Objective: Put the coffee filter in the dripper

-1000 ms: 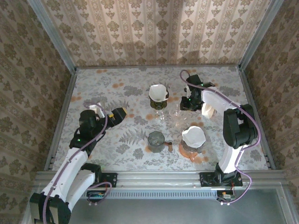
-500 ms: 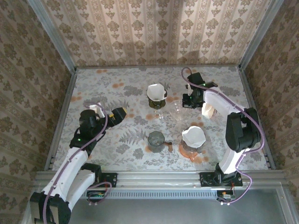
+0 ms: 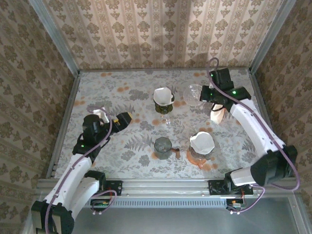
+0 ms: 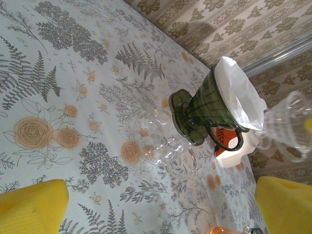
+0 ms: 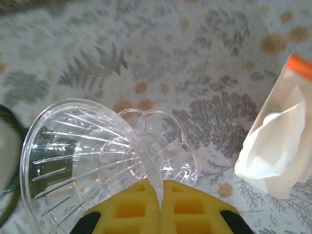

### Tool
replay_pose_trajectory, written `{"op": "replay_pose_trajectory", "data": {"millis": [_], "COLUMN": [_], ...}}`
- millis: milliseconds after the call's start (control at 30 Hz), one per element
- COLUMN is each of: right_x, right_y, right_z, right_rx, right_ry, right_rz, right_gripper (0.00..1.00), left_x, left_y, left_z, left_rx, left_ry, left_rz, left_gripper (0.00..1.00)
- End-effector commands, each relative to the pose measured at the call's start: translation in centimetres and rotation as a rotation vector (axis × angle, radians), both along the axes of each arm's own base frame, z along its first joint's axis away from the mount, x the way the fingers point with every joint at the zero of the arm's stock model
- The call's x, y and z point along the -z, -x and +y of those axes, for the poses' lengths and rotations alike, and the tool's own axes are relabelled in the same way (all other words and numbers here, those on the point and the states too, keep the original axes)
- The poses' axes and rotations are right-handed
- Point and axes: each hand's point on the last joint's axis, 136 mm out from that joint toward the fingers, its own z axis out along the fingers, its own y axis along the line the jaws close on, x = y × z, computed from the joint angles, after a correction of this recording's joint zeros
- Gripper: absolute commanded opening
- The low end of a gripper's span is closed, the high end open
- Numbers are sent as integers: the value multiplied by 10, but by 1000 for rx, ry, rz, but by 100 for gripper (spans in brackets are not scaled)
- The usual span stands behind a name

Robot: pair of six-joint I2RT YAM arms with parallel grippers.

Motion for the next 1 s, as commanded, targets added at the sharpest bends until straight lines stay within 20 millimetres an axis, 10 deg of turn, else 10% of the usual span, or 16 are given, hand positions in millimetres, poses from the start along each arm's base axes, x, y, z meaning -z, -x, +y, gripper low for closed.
{"op": "replay_pose_trajectory", "data": {"millis": [0, 200, 367, 967], "right_x": [-41, -58, -29, 63], "right_y": [31, 92, 126, 147], "right_z": [34, 98, 134, 181], "right_rx": [-101, -333, -456, -568], "right_ry": [-65, -48, -61, -8], "right_rz": [-50, 0, 149, 424], "right_gripper": [0, 0, 0, 0], "left_x": [-11, -10, -7, -3], "left_y": [-1, -1, 0, -1], "left_z": [1, 1, 1, 2], "left_rx": [-2, -3, -4, 0], "left_ry": [15, 12, 16, 16], "left_rz": [-26, -22, -18, -13], "left_gripper": [100, 100, 100, 100]}}
